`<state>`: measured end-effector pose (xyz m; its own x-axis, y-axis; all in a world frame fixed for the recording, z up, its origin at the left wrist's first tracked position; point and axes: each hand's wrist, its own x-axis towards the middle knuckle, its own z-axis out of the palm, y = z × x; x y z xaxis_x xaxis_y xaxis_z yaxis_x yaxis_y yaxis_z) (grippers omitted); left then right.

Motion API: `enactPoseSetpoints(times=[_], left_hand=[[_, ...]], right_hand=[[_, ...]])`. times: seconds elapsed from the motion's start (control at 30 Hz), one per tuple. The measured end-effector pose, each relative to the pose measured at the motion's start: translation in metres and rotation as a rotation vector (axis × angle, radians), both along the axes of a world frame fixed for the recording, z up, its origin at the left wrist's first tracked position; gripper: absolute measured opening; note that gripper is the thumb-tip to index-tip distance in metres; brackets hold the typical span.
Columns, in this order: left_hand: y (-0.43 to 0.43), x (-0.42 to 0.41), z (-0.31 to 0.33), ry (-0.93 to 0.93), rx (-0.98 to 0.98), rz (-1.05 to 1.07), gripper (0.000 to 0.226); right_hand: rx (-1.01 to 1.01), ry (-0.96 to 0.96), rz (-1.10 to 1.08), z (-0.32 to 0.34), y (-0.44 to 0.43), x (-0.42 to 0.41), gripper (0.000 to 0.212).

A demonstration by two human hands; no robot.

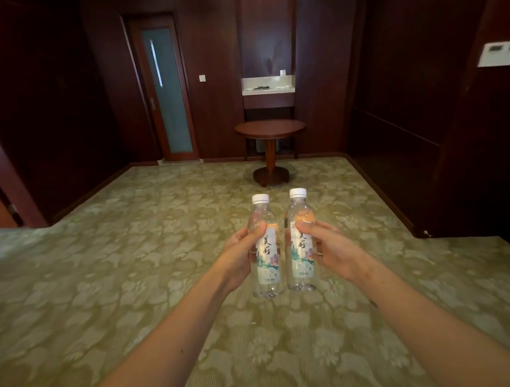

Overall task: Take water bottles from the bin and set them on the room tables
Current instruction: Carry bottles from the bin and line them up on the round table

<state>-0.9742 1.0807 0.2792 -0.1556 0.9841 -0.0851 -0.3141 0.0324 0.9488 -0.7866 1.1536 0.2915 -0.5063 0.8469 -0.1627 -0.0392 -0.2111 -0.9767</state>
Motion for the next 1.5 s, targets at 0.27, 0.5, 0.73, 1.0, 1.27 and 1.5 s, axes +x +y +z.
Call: enactPoseSetpoints(times=[0.27, 0.5, 0.73, 1.0, 1.27, 1.5], left_hand=[[0.190, -0.035, 0.013, -0.037, 0.003, 0.095, 0.056], [0.358, -0.091, -0.005, -0.047, -0.004, 0.121, 0.065], [0.552, -0.172, 0.006, -0.004, 0.029, 0.083, 0.069], [0.732, -0.248, 0.014, 0.009, 0.017, 0.060, 0.067], [0.925, -0.316, -0.002, 0.035, 0.024, 0.109, 0.065], [1.111, -0.374, 0.015, 0.010, 0.031, 0.141, 0.059]], right_hand=[[0.028, -0.022, 0.079, 0.018, 0.205, -0.036, 0.027], [0.035, -0.045, 0.098, 0.006, 0.375, -0.086, 0.038], [0.102, -0.021, 0.087, 0.018, 0.557, -0.167, 0.046], [0.083, -0.003, 0.048, 0.023, 0.735, -0.235, 0.042], [0.067, -0.008, 0.072, 0.009, 0.931, -0.314, 0.033], [0.081, 0.002, 0.104, 0.027, 1.119, -0.380, 0.029]])
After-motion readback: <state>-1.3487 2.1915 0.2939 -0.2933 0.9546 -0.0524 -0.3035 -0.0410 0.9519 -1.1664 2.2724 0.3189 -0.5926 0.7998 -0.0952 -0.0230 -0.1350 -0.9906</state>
